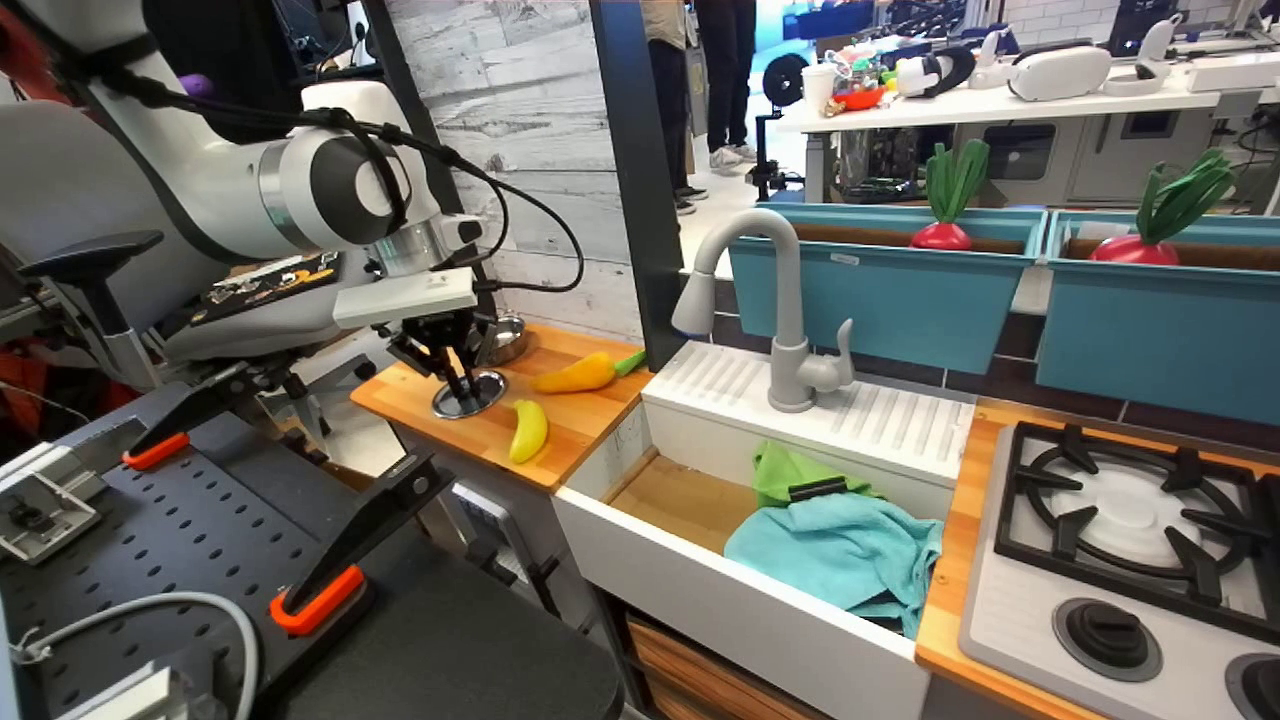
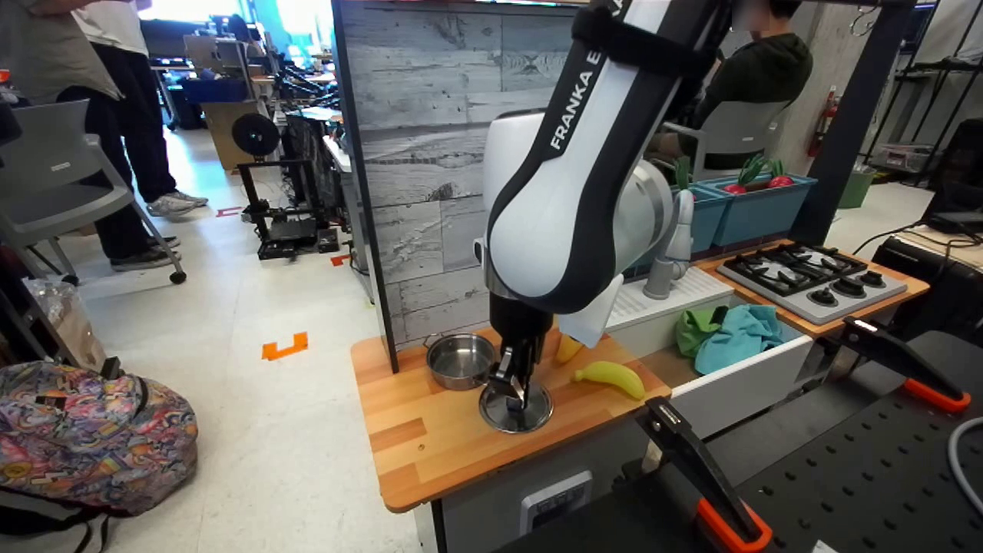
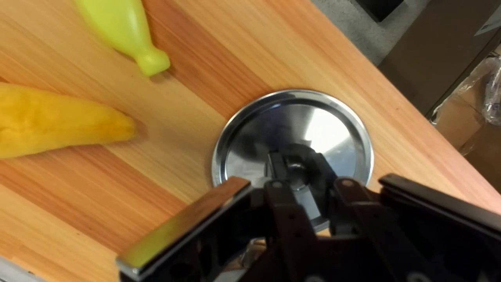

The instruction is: Uncover and cover the pot

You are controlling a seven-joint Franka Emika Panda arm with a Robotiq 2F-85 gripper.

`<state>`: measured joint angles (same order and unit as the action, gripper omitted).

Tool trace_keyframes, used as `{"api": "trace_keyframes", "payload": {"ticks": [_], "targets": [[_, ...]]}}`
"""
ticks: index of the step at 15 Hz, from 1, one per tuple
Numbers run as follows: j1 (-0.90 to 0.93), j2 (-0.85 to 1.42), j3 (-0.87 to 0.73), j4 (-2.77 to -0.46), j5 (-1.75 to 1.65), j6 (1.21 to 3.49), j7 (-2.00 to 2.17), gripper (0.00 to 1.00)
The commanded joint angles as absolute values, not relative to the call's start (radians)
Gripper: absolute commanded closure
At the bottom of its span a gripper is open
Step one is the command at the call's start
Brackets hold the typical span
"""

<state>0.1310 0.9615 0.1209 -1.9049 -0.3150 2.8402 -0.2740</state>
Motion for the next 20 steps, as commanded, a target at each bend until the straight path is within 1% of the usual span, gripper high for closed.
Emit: {"api": "trace_keyframes", "payload": {"ticks": [1,12,20], "targets": [[0.138,0.984,0.121,-1.853,-0.302,2.793,-0.29,0.95],[0.154,0.927,0.077,-1.968,-0.318,2.861,-0.256,0.95],[0.193,0.849,0.015,-2.077,-0.324,2.938,-0.215,0.95]]}}
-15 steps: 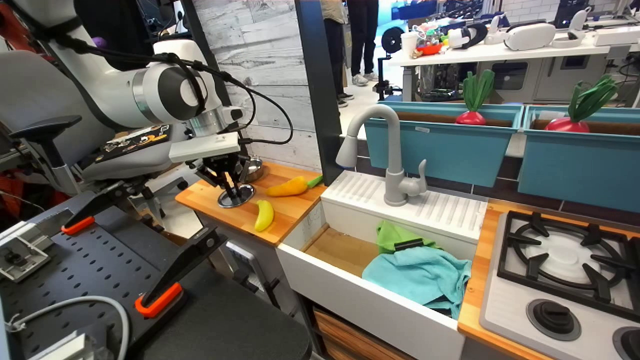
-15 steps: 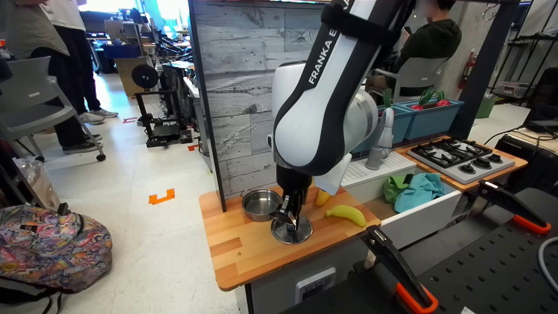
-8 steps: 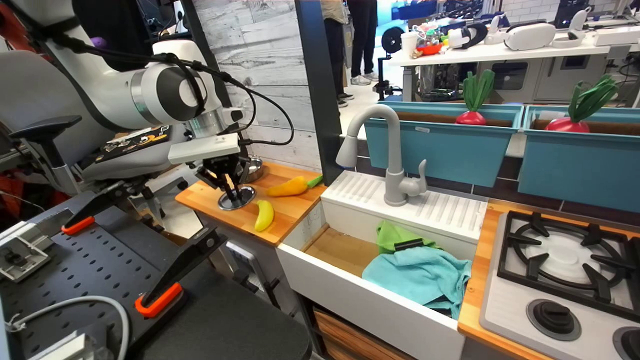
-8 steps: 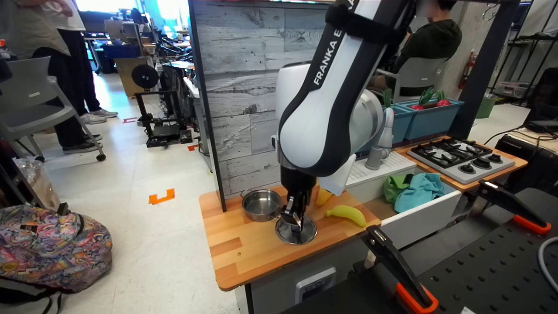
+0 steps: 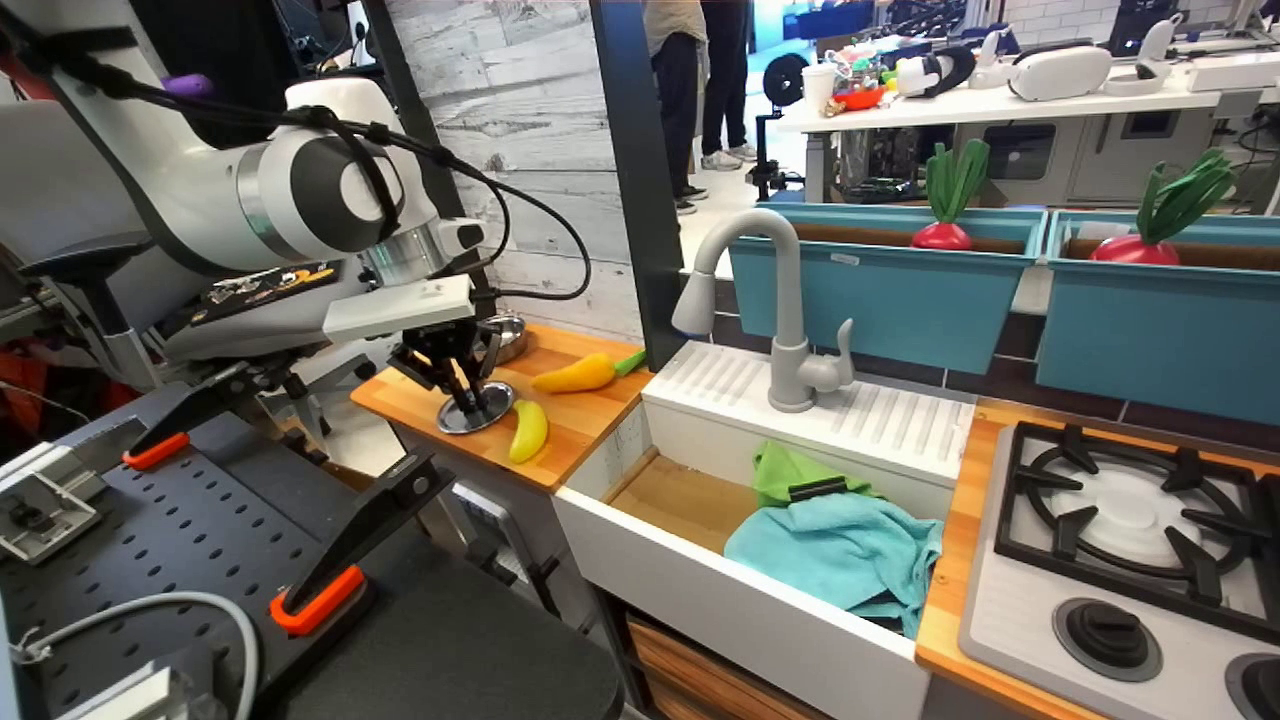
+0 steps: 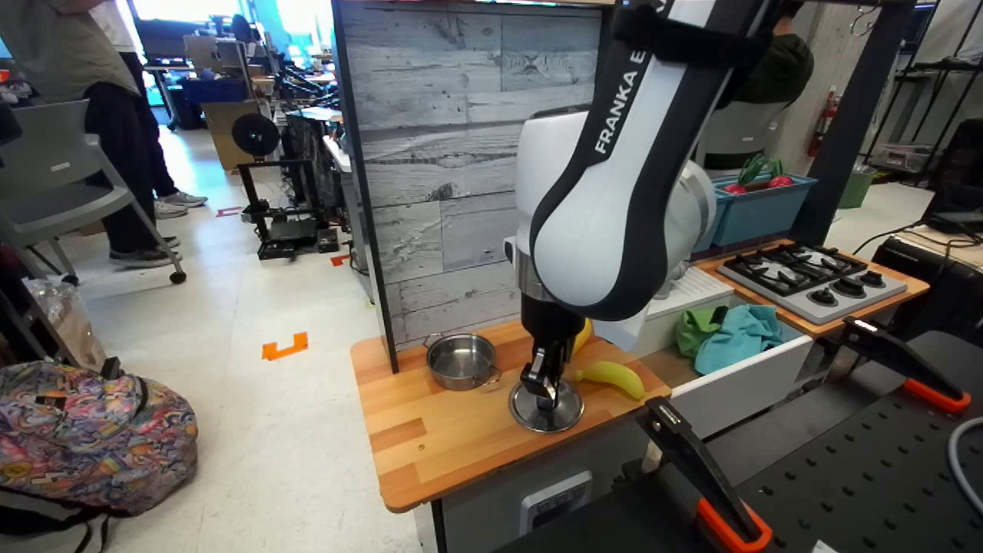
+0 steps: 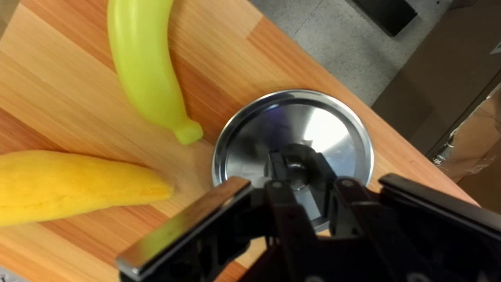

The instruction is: Uncover and cover the pot

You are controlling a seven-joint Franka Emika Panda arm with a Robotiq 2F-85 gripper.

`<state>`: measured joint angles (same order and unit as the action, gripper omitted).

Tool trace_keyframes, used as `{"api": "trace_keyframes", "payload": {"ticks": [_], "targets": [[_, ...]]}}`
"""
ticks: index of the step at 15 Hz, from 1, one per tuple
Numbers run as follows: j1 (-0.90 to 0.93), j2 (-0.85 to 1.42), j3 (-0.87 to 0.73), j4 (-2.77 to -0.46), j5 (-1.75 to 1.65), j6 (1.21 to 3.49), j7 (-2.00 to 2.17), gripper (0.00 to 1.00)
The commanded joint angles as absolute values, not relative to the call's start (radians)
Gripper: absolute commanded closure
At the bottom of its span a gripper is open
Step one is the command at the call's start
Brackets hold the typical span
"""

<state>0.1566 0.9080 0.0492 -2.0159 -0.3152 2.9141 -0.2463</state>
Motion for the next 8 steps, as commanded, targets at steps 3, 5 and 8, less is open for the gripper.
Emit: {"api": "trace_keyframes", "payload": {"ticks": [3,5,8], "targets": [[0.204,0.818,0.008,-2.088,-0.323,2.925,-0.211,0.95],[0.208,0.8,0.008,-2.087,-0.322,2.908,-0.213,0.95],[0.206,0.776,0.013,-2.08,-0.321,2.895,-0.217,0.95]]}}
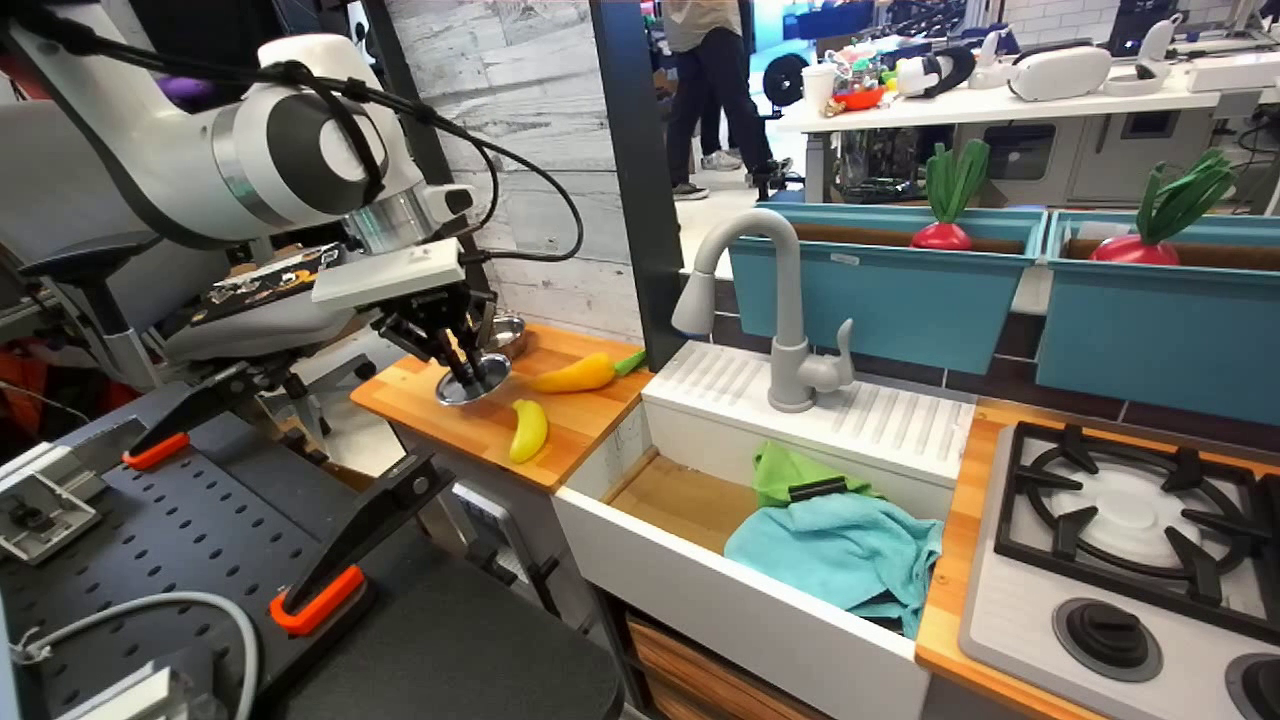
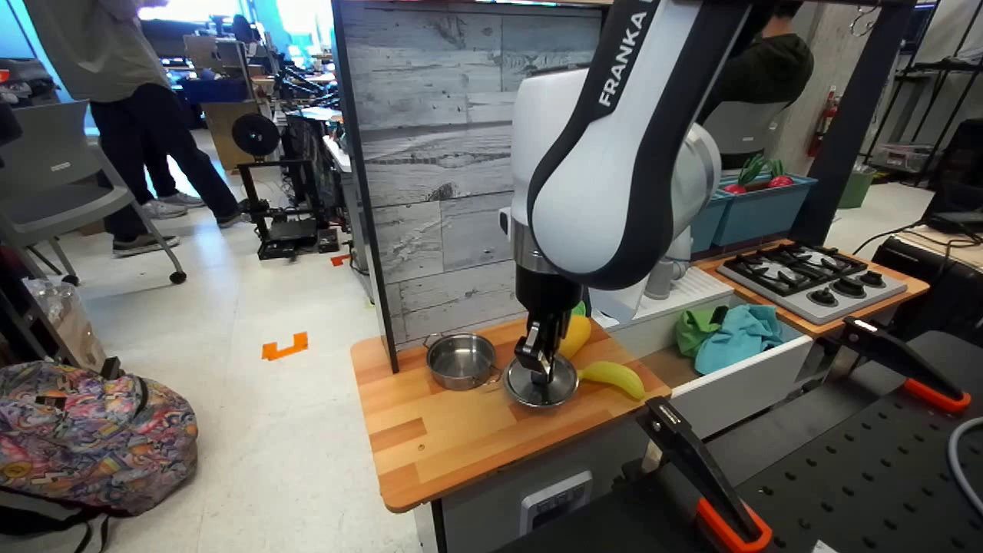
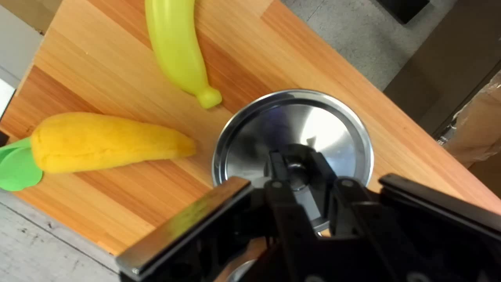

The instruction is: Uncover and cover the pot

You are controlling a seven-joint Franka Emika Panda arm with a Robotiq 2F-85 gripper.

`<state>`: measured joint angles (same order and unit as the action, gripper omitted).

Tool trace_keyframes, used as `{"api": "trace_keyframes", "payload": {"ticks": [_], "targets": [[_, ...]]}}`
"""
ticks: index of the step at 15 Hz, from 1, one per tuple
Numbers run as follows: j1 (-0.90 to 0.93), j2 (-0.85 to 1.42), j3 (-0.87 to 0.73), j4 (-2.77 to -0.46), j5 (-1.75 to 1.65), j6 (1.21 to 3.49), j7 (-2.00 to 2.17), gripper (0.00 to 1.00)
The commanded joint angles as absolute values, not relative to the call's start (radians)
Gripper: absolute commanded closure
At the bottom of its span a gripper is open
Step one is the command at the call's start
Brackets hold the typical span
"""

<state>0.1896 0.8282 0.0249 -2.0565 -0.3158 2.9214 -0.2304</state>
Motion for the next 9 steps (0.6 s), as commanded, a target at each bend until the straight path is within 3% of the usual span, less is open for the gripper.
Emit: {"api": "trace_keyframes", "payload": {"ticks": [1,9], "targets": [[0.202,0.771,0.017,-2.074,-0.32,2.889,-0.221,0.95],[0.198,0.796,0.036,-1.967,-0.316,2.785,-0.234,0.95]]}}
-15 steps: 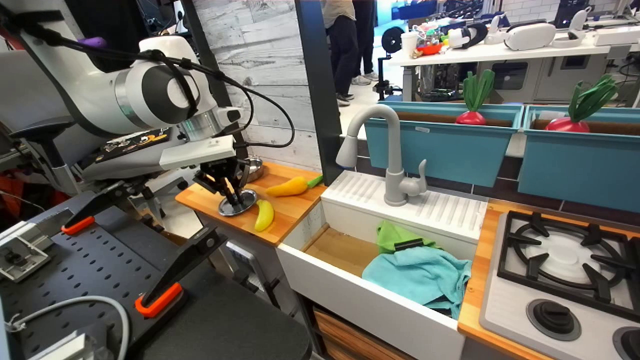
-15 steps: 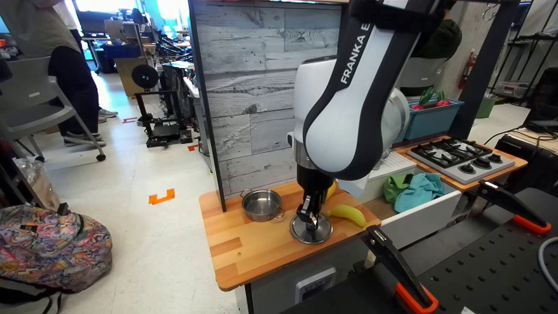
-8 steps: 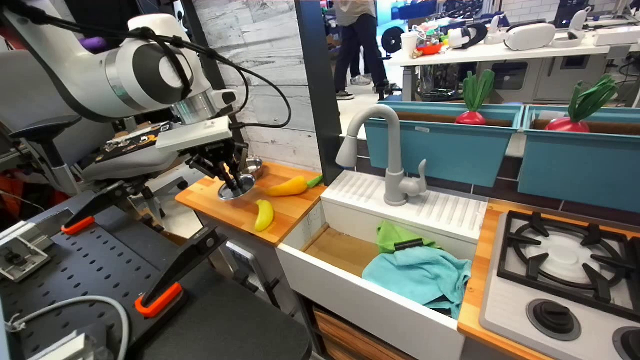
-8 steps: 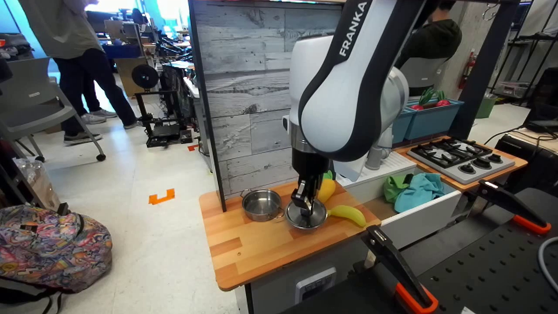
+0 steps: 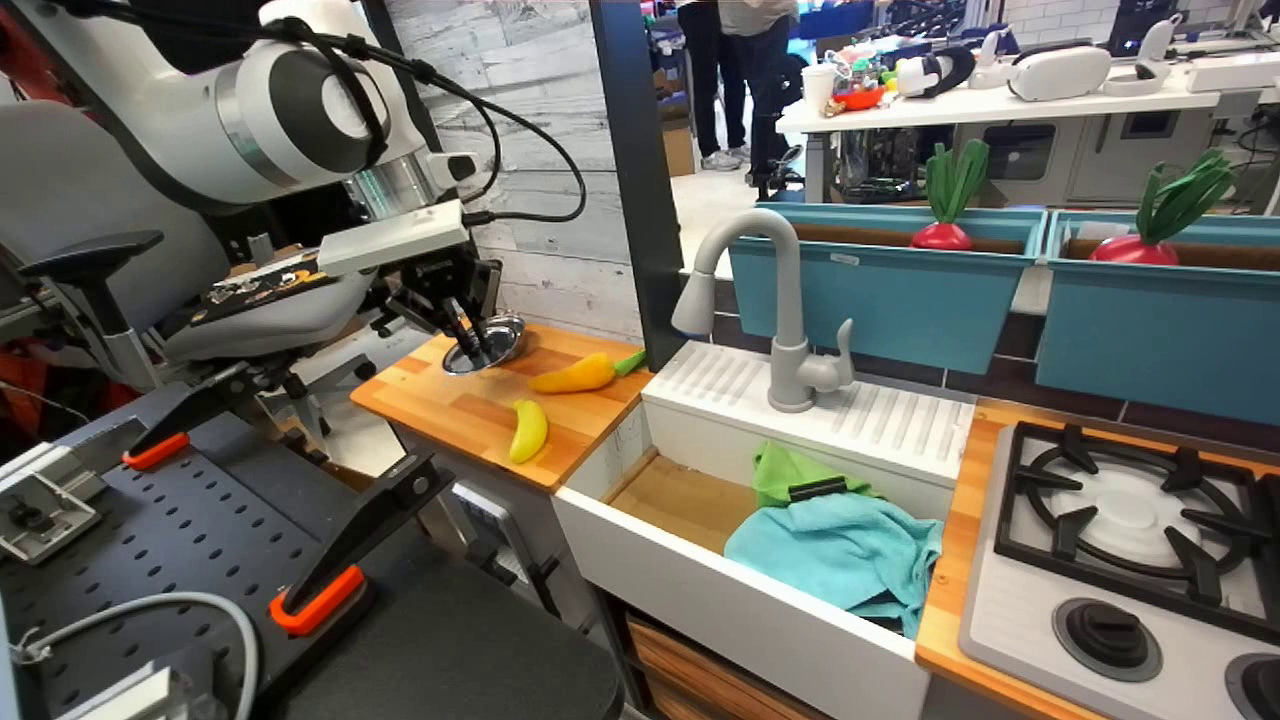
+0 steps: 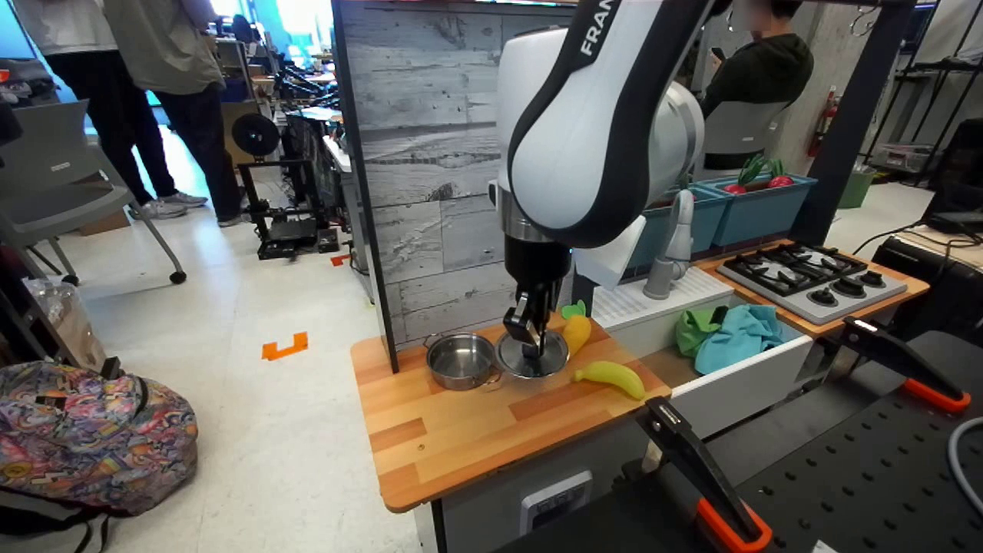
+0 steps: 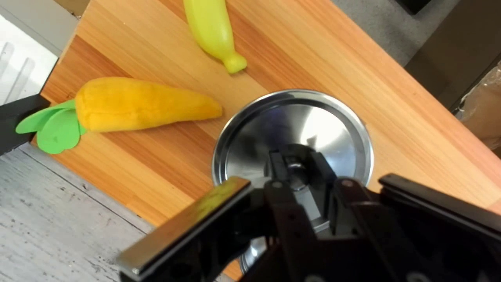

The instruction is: Uncover and cover the pot

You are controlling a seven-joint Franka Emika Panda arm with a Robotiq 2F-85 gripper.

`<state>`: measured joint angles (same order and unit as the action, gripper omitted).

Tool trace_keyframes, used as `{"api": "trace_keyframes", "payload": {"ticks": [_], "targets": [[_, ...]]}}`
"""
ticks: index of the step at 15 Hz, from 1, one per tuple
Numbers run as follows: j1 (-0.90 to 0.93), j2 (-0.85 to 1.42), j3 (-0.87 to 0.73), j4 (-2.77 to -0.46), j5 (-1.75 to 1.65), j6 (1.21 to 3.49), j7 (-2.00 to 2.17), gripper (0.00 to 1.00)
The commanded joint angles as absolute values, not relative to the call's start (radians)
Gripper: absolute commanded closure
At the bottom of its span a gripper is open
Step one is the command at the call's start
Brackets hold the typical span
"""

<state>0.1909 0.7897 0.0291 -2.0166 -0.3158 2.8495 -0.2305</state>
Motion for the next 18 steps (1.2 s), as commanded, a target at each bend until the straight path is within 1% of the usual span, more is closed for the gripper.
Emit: {"api": "trace_keyframes", "payload": {"ticks": [1,6,18], "targets": [[0.201,0.801,0.037,-1.95,-0.317,2.772,-0.233,0.95],[0.212,0.825,0.049,-1.875,-0.322,2.723,-0.236,0.95],[0.2,0.962,0.106,-1.713,-0.306,2.732,-0.282,0.95]]}}
